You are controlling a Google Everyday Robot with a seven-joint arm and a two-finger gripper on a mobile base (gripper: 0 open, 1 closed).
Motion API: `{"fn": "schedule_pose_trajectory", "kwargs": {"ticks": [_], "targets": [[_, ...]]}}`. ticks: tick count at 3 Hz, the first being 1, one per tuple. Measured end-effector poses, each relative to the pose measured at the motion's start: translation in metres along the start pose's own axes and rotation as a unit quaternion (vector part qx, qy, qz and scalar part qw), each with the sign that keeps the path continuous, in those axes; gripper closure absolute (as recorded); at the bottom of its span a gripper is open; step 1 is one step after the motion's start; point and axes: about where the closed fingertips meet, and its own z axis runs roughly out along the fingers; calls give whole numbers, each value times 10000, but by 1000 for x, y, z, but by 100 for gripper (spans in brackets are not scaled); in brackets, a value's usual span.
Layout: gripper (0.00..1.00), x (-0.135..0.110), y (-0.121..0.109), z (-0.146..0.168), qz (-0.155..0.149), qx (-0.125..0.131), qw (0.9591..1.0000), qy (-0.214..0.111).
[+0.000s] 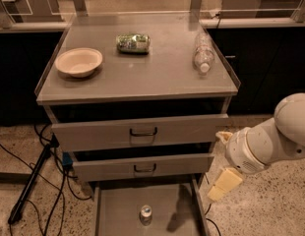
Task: Pick redbull can from bottom drawer and place on counter
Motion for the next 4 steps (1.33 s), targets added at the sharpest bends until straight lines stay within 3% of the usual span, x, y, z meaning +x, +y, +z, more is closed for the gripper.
{"fn": "schedule_pose_trajectory", "kwargs": {"ticks": [1,2,4], "targets": [[0,0,0,0,1,-1,10000,-2],[0,2,6,21,111,-122,9998,-149],[0,4,20,100,333,-338,9961,-743]]}}
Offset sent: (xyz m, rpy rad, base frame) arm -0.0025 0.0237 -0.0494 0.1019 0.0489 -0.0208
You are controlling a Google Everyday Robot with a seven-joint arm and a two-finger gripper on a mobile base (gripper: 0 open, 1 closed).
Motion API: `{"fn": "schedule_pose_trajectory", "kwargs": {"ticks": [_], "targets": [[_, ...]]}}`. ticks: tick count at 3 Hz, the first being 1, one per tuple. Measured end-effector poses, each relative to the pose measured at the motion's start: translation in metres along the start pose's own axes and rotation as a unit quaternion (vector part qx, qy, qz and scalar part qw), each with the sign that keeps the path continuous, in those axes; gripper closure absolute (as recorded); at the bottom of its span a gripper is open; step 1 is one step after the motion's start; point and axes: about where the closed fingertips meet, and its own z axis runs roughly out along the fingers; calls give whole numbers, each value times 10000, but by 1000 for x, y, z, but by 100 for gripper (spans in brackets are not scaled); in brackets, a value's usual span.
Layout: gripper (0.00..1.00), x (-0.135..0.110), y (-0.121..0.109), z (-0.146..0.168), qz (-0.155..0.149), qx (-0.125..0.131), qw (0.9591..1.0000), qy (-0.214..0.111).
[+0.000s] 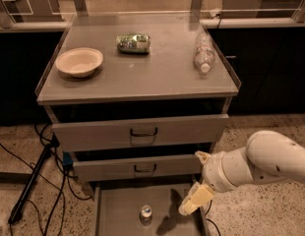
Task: Pick redbull can from bottom drawer and place on counter
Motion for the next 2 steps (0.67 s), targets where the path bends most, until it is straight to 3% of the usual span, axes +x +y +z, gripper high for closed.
{"fn": "schedule_pose_trajectory", "kwargs": {"ticks": [1,2], "targets": [[0,5,4,33,83,-70,9998,-191],[0,5,4,33,83,-70,9998,-191]]}}
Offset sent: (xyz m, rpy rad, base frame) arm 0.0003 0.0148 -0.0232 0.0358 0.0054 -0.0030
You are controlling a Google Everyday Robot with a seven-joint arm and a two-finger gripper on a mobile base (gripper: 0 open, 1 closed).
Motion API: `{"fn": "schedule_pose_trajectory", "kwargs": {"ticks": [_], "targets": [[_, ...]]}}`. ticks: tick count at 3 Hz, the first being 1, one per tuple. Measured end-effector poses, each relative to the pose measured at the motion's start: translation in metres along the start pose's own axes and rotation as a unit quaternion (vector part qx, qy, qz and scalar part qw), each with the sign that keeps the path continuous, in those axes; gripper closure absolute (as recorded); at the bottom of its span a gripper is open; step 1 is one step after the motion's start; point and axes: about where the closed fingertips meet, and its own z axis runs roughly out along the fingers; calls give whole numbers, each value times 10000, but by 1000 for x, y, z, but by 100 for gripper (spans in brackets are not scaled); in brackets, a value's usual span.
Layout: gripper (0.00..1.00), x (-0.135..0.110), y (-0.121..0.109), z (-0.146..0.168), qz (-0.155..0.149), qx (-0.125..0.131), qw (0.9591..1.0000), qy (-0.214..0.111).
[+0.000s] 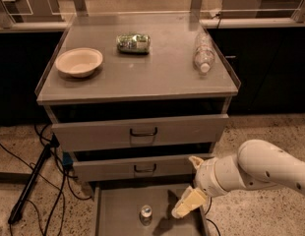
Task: Pick redbull can from bottom drawer and place on counter
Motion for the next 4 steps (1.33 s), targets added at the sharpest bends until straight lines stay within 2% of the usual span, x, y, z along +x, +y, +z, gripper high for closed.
{"fn": "schedule_pose_trajectory", "kwargs": {"ticks": [1,3,4], "targets": [[0,17,1,26,-6,-128,9999,-63],[0,79,-21,125,34,-415,9988,-240],[0,79,-20,126,40,-423,9988,-242]]}}
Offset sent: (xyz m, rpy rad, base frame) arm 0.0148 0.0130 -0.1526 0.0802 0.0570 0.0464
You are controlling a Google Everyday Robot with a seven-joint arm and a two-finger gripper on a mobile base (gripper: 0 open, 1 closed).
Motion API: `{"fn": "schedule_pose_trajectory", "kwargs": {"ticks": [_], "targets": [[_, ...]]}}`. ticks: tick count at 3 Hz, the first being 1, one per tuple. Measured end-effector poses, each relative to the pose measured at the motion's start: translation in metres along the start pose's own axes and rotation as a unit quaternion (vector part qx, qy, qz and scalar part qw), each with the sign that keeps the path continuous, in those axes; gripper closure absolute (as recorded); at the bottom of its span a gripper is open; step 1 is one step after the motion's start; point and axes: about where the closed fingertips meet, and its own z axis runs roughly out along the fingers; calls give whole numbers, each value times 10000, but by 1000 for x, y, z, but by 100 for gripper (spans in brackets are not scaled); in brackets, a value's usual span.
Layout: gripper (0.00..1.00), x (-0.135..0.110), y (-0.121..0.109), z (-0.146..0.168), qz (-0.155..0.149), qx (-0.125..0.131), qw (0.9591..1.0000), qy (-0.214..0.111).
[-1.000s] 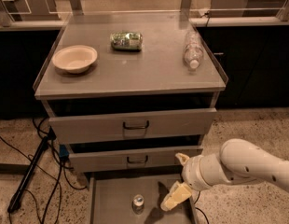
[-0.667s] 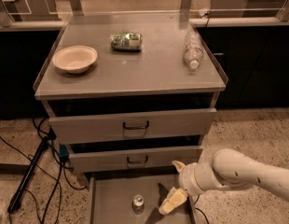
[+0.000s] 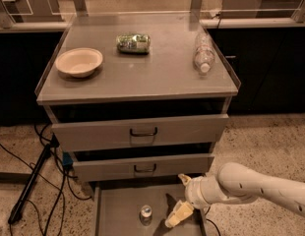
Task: Pick redbull can from bottom drawer and place on counter
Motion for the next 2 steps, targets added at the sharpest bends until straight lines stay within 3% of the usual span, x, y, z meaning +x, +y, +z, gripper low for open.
{"fn": "schedule_pose_trajectory", "kwargs": {"ticks": [2], "targets": [[0,23,-8,33,154,-73,9995,-252]]}}
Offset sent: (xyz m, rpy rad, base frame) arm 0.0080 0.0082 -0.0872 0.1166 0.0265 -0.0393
